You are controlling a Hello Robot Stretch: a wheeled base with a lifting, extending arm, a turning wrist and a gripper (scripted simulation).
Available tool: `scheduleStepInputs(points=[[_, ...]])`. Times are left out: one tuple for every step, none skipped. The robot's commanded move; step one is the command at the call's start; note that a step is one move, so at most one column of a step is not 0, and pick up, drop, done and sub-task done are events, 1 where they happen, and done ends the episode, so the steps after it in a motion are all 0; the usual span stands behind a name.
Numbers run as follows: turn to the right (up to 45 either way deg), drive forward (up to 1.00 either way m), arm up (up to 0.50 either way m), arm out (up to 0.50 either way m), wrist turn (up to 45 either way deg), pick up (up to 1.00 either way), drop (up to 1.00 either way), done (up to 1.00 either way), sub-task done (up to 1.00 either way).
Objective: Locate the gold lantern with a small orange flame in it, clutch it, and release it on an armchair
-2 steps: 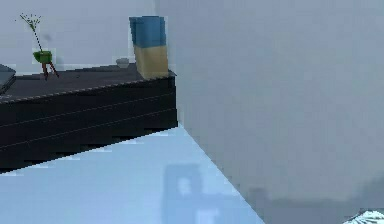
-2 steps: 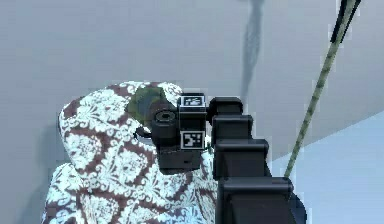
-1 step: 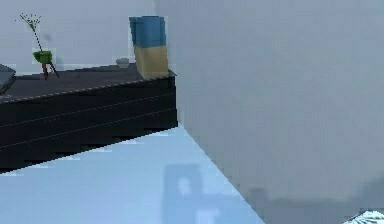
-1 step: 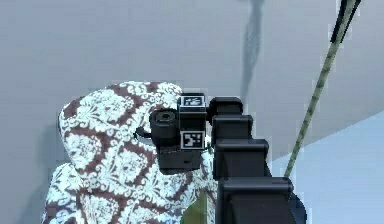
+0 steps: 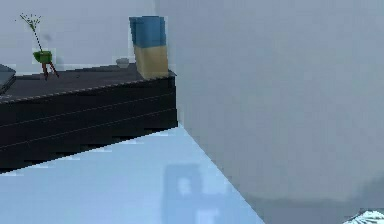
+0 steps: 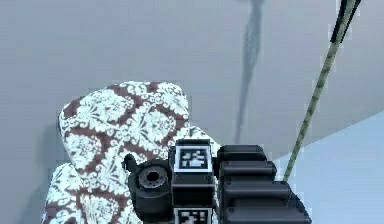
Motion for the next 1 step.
scheduleStepInputs(points=[[0.0,0.00,0.00,0.00,0.0,0.00,0.00,1.00,0.00]])
